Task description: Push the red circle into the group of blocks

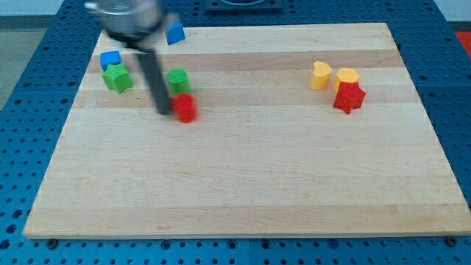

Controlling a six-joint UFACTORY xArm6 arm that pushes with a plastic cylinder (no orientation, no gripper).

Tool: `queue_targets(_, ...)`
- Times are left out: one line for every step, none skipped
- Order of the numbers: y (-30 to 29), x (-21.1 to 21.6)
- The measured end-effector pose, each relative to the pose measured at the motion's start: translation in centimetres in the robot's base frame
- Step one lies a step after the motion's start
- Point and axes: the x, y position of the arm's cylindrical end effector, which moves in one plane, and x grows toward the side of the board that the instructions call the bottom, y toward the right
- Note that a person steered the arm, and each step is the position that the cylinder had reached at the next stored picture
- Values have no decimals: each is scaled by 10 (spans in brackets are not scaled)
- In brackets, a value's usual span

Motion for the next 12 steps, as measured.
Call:
queue_targets(-6, 34)
queue_targets(35, 7)
queue_targets(74, -38)
queue_targets(27, -3)
queue_targets(72, 21)
queue_targets(149, -7)
queue_targets(177, -1)
queue_targets(141, -4)
queue_targets(103, -11)
queue_targets(124, -33)
queue_targets(207, -33)
queue_targets(177, -32)
